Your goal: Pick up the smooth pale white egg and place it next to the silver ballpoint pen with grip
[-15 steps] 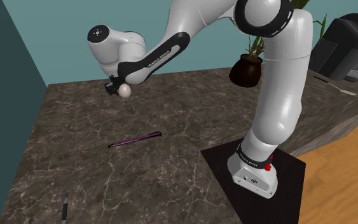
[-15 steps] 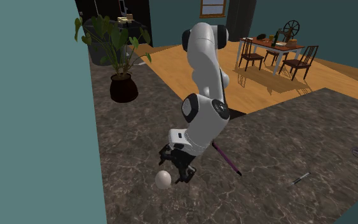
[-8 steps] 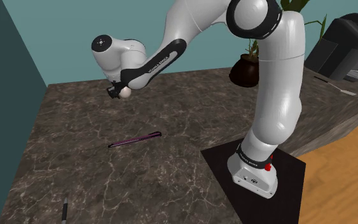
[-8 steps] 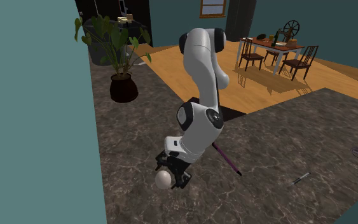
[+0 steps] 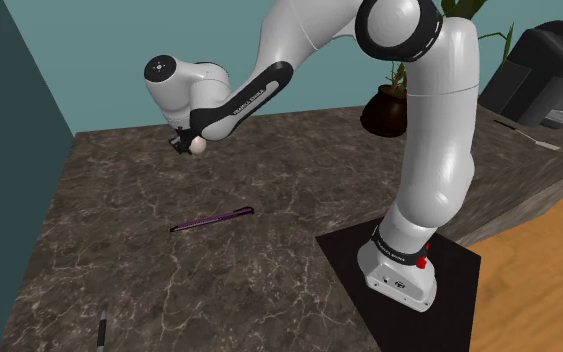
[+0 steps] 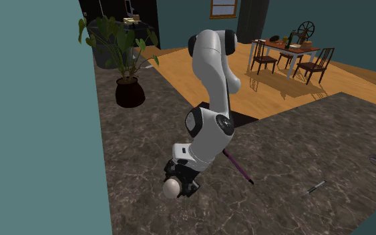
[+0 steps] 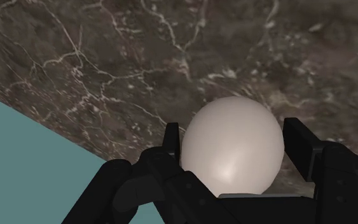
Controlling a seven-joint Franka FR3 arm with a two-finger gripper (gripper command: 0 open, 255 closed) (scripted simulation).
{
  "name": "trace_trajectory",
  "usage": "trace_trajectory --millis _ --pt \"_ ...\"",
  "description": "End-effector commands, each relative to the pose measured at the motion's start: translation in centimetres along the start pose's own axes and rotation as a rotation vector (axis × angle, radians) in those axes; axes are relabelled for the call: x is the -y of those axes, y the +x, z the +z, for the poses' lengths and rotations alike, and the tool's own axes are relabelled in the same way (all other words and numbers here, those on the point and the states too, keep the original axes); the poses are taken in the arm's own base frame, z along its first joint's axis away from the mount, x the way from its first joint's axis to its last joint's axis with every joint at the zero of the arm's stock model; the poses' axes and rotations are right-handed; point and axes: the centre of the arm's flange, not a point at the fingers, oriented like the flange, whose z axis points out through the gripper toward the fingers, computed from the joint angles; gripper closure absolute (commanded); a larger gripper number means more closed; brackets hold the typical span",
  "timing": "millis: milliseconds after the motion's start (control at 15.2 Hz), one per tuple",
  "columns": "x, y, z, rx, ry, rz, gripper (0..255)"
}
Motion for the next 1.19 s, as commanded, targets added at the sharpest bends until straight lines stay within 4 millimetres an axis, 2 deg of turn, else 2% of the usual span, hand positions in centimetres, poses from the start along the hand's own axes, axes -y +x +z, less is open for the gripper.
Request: trace_trajectory --millis 0,462,1122 --pt "0.0 0.0 0.0 0.000 0.000 0.000 255" --pt "0.0 0.0 0.0 0.000 0.000 0.000 255" --pt "-2.0 1.7 -4.6 0.000 0.000 0.000 255"
